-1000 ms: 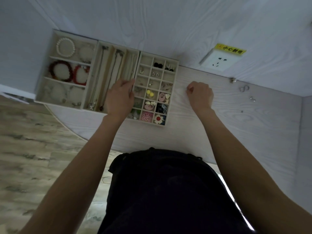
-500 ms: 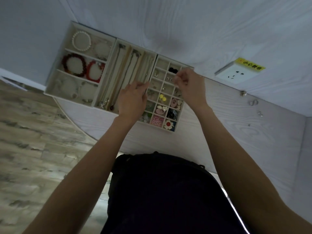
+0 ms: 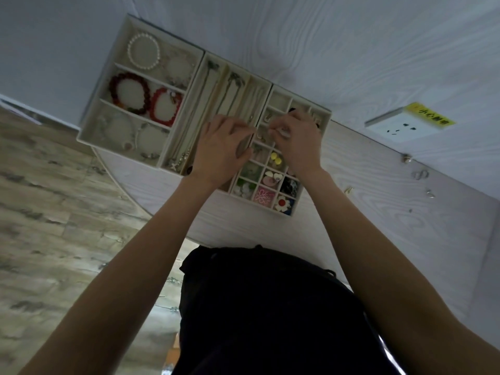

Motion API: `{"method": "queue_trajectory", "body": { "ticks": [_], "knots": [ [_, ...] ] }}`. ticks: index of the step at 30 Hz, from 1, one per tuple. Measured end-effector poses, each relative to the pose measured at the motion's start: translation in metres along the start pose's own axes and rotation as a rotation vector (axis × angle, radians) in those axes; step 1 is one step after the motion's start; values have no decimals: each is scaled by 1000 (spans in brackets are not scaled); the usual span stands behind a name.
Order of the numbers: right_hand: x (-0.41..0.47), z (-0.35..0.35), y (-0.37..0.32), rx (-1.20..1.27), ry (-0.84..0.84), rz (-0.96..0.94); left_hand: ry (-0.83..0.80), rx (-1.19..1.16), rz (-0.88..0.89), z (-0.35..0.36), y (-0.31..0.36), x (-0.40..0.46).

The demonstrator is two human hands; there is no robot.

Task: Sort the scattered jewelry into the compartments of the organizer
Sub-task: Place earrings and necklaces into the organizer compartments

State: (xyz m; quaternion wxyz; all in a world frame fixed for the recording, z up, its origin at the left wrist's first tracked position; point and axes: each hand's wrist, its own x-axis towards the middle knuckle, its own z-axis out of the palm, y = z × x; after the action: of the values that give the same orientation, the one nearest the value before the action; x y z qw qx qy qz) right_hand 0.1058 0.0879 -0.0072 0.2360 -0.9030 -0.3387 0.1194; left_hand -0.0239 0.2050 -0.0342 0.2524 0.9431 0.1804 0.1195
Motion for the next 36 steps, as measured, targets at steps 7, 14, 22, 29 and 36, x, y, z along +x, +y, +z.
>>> {"method": "queue_trajectory", "body": {
  "ticks": [7, 14, 22, 29, 36],
  "knots": [
    [-5, -3, 2, -77, -11, 8, -12, 114, 31, 2, 10, 4],
    [-8, -1, -3, -157, 147, -61, -180, 298, 60, 0, 21, 9],
    [-23, -6, 5, -136, 113, -124, -102, 249, 58, -2, 20, 18],
    [-20, 8, 8, -303, 27, -158, -240, 339, 42, -2, 27, 25],
    [-24, 8, 7, -364, 10, -192, -292, 361, 49, -3, 27, 25]
  ]
}}
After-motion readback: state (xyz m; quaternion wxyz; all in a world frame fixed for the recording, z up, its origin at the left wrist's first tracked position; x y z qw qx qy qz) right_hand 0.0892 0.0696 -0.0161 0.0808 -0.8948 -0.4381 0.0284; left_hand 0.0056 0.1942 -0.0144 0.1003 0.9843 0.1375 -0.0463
